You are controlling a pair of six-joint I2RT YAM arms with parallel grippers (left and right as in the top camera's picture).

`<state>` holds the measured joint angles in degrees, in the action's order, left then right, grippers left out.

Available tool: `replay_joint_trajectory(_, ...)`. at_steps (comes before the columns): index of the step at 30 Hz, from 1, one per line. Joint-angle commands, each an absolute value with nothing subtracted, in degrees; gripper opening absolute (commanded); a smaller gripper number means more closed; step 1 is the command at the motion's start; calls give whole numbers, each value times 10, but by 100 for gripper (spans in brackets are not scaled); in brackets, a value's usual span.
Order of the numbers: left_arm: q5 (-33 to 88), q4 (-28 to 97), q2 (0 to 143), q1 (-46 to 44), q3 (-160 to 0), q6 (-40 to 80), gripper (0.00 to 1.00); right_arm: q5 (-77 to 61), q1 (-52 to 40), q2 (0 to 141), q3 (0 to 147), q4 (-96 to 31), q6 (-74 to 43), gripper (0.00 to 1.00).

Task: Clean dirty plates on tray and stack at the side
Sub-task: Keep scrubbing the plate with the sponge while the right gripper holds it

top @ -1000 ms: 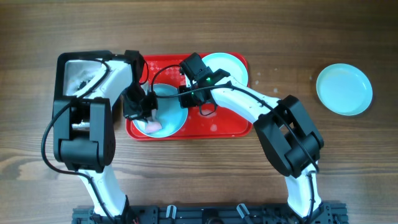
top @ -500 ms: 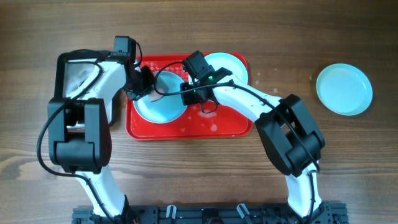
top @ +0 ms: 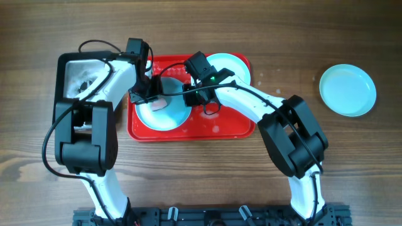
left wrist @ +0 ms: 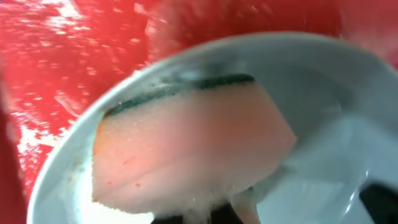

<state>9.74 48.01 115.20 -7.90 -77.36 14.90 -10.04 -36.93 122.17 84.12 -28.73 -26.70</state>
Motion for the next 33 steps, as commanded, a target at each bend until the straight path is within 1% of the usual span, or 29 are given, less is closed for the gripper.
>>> replay_joint_trajectory(1, 162, 515, 1181, -88, -754, 39, 4, -120, -377, 1234, 849, -284, -255, 4)
replay_joint_trajectory(6, 165, 585, 1181, -88, -783, -38, 4, -121, -377, 1234, 849, -284, -255, 4)
replay_joint_trajectory(9, 168, 622, 1181, -85, -829, -31, 4, -121, -377, 1234, 849, -284, -255, 4)
replay_joint_trajectory(11, 178, 629, 1181, -79, -851, 21, 4, -121, -377, 1234, 849, -285, -255, 4)
replay_joint_trajectory(13, 218, 631, 1181, -67, -872, 74, 4, -121, -377, 1234, 849, -285, -255, 4)
replay_joint_trajectory(16, 354, 590, 1181, -41, -882, 162, 4, -123, -377, 1234, 849, -285, -255, 4)
replay_joint_trajectory(17, 368, 582, 1181, -36, -882, 187, 4, -123, -377, 1234, 849, -285, -255, 4)
replay_joint_trajectory(18, 369, 576, 1181, -29, -882, 237, 4, -123, -377, 1234, 849, -285, -255, 4)
replay_joint_trajectory(21, 371, 585, 1181, -19, -882, 280, 4, -122, -377, 1234, 849, -286, -255, 4)
replay_joint_trajectory(26, 374, 608, 1181, -17, -875, 288, 4, -122, -377, 1234, 849, -285, -254, 4)
replay_joint_trajectory(30, 366, 547, 1181, 2, -828, 326, 4, -123, -377, 1234, 849, -286, -254, 4)
replay_joint_trajectory(33, 351, 533, 1181, 31, -808, 337, 4, -123, -377, 1234, 849, -285, -254, 4)
